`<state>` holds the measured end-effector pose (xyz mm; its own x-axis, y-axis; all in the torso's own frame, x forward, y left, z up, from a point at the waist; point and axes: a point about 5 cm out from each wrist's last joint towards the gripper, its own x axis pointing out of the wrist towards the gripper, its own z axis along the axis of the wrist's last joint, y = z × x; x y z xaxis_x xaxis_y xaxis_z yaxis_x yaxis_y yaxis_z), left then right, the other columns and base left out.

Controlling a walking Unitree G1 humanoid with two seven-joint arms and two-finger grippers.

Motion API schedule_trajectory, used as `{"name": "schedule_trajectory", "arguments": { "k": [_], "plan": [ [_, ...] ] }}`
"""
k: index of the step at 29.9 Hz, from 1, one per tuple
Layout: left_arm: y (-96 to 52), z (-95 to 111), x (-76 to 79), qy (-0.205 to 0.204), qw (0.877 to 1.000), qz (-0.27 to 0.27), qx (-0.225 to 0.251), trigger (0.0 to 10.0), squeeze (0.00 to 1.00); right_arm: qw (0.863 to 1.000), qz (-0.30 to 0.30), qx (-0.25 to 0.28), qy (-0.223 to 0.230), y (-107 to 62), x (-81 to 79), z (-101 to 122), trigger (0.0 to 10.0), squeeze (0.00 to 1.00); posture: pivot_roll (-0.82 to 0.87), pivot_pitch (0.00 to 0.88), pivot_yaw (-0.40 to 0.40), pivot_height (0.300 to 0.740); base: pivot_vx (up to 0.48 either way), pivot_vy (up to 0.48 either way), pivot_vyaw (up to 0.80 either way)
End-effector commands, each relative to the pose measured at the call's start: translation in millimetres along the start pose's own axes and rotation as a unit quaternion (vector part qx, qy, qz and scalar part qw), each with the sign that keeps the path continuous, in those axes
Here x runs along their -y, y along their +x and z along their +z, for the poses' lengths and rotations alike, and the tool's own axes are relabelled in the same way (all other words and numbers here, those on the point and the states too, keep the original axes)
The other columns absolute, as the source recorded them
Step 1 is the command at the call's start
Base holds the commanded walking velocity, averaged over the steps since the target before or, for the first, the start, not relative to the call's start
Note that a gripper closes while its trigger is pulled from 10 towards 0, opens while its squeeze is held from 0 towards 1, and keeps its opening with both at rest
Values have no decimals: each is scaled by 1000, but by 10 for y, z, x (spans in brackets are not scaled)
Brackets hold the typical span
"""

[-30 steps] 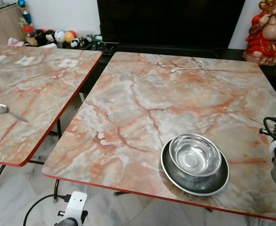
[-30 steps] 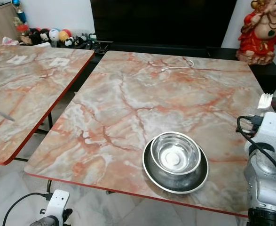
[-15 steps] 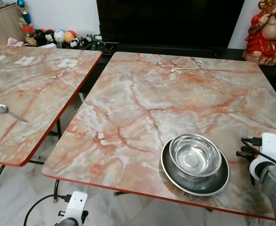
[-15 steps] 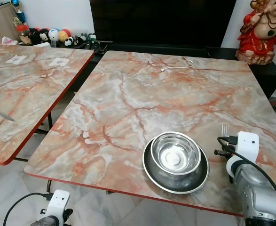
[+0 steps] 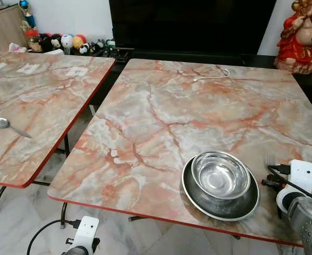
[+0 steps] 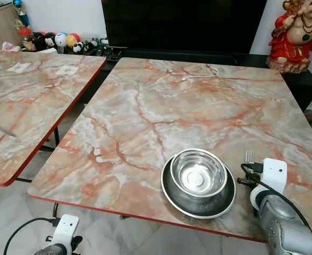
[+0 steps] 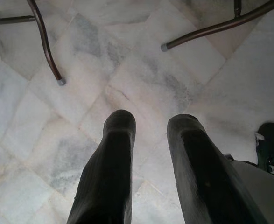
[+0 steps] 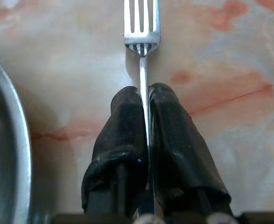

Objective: Setting the table

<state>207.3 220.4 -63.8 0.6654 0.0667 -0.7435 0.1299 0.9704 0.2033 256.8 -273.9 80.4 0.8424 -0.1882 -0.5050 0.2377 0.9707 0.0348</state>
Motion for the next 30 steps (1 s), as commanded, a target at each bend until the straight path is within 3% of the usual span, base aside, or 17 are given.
{"name": "schedule_trajectory", "arguments": {
  "k": [1,30],
  "plan": [
    [-16,-80,-7,3,1000,-3,-17,10000,0,1000,3,4,-4,-16,-24,26,10000,0,12,0,-13,740,0,0,0],
    [-12,-69,5,2,1000,-1,-15,10000,0,999,30,1,-28,-5,-197,-33,10000,0,20,0,-16,740,0,0,0]
  ]
}}
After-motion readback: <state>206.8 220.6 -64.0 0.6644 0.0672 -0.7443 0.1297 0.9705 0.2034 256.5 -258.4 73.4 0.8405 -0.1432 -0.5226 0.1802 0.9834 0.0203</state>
